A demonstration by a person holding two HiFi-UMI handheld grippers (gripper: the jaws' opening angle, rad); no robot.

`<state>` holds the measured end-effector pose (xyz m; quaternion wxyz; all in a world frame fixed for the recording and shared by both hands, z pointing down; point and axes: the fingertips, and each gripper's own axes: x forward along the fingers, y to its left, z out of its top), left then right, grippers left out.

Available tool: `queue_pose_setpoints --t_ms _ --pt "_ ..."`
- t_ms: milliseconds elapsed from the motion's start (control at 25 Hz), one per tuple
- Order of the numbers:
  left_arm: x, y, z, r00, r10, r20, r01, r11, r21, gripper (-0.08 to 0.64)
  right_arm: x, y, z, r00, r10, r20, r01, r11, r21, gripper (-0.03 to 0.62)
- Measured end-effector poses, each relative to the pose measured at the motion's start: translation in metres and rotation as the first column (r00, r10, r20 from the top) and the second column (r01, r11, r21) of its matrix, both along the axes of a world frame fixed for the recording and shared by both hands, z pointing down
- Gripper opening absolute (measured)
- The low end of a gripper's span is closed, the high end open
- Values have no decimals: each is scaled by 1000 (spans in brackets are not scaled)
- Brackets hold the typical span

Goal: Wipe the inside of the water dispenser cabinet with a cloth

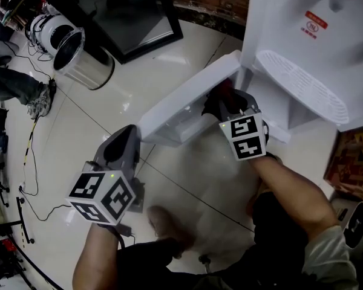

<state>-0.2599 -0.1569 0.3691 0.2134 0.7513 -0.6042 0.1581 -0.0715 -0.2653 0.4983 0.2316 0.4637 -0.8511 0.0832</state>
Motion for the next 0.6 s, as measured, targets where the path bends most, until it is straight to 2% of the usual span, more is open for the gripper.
queue_pose_setpoints --t_ms 200,600 --pt "4 3 1 1000 13 13 -13 1000 -9 0 22 2 -5 998 18 -57 -16 999 45 86" --pt "7 6 4 999 -10 31 11 1000 -26 0 65 -8 -4 986 78 -145 -70 996 61 84"
